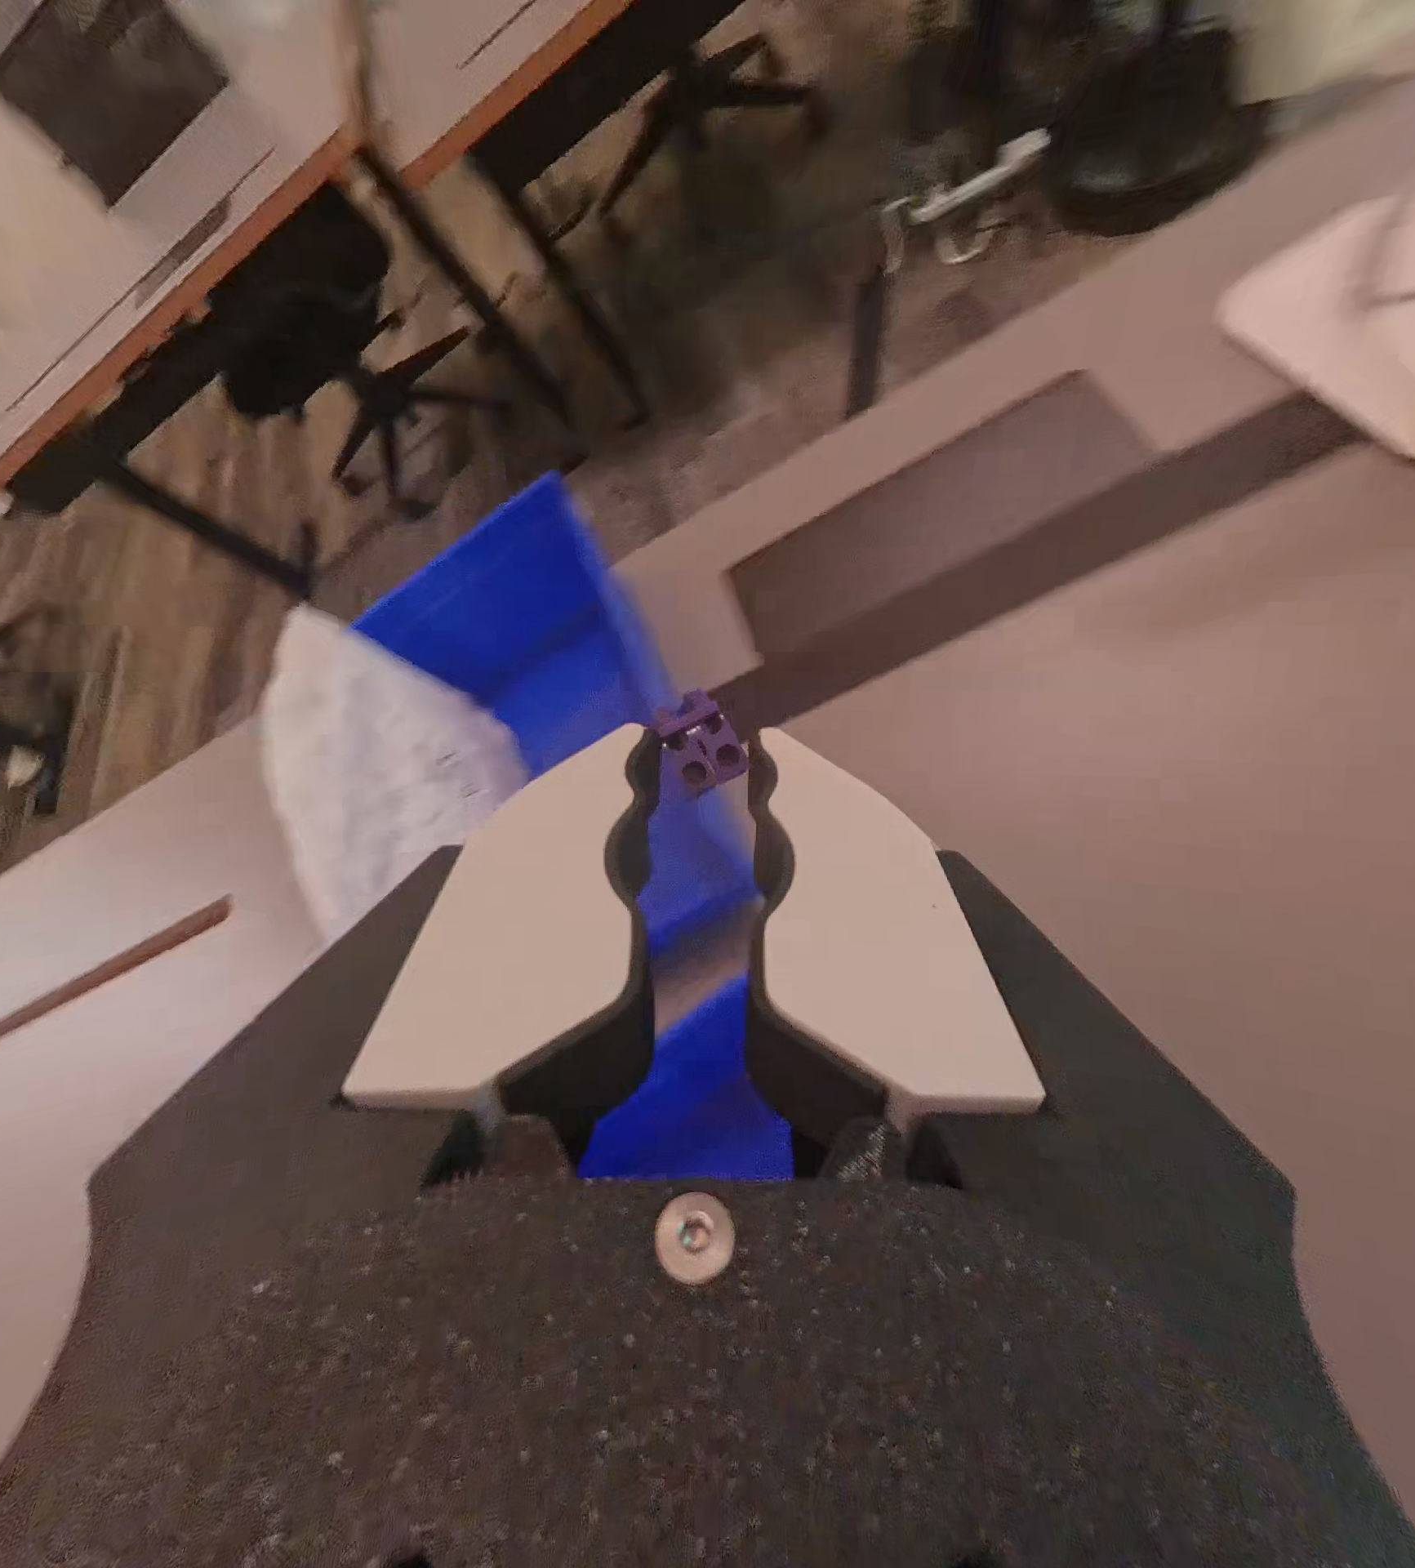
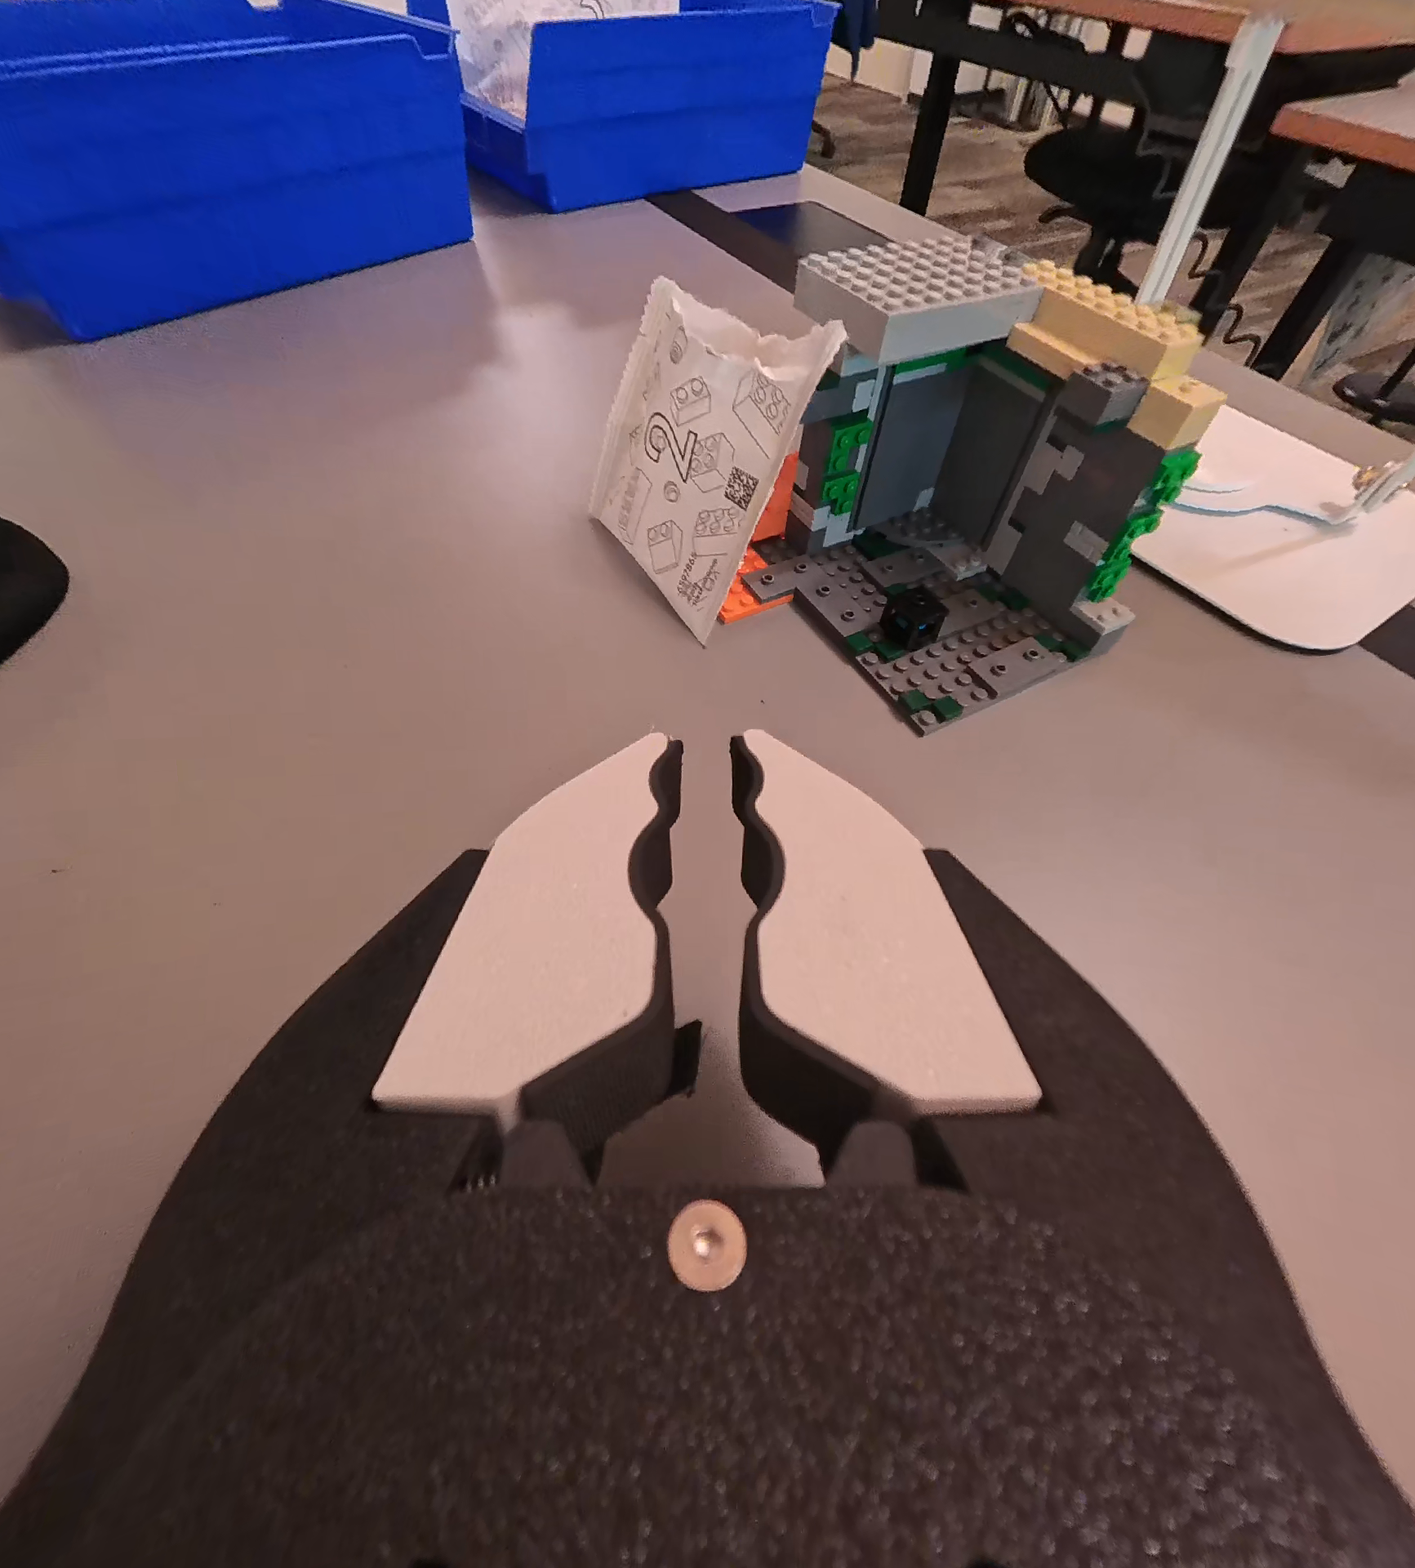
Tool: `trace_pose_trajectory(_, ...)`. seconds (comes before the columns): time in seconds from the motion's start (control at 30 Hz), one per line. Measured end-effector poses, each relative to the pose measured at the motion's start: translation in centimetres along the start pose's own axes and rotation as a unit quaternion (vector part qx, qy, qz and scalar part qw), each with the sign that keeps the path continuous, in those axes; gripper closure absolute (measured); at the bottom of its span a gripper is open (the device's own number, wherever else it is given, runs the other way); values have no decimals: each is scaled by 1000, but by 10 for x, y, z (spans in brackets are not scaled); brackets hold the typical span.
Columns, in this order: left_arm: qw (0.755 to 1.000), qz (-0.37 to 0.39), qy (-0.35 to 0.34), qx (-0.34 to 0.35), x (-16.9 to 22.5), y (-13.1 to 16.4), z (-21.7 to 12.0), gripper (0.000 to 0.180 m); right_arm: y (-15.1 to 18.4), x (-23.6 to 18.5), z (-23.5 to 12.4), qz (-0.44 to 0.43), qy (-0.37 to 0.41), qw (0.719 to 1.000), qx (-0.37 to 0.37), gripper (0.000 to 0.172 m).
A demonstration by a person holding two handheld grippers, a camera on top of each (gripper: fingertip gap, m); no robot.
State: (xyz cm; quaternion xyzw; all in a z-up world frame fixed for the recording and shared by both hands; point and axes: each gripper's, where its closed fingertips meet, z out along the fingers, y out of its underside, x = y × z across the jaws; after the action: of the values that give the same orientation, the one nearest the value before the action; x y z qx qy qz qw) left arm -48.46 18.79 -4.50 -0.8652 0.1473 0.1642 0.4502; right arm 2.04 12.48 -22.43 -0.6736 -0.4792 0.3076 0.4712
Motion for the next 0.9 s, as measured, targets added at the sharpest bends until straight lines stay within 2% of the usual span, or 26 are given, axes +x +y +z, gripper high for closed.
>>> trace_pose_trajectory(0.07, 998, -28, -45, -31, -62, 13, 17, 161, 4, 3, 1, 6, 2, 1000, -3, 161)
trace_pose_trajectory(0.13, 995, -50, -67, -52, -109, 28, 36, 161, 7, 5, 3, 10, 4, 1000, -7, 161)
trace_pose_trajectory(0.27, 988, -101, -86, -81, -160, 60, 75, 160, 15, 7, 6, 17, 5, 1000, -21, 161)
trace_pose_trajectory(0.43, 980, -122, -110, -111, -189, 89, 117, 160, 16, 11, 8, 35, 5, 999, -23, 161)
trace_pose_trajectory(0.57, 976, -141, -113, -124, -197, 100, 139, 160, 16, 15, 9, 57, 2, 998, -23, 161)
trace_pose_trajectory(0.73, 973, -158, -118, -121, -200, 99, 145, 147, 15, 14, 9, 58, -3, 998, -21, 161)
trace_pose_trajectory(0.9, 977, -143, -119, -105, -193, 83, 133, 145, 14, 11, 9, 45, -4, 999, -18, 161)
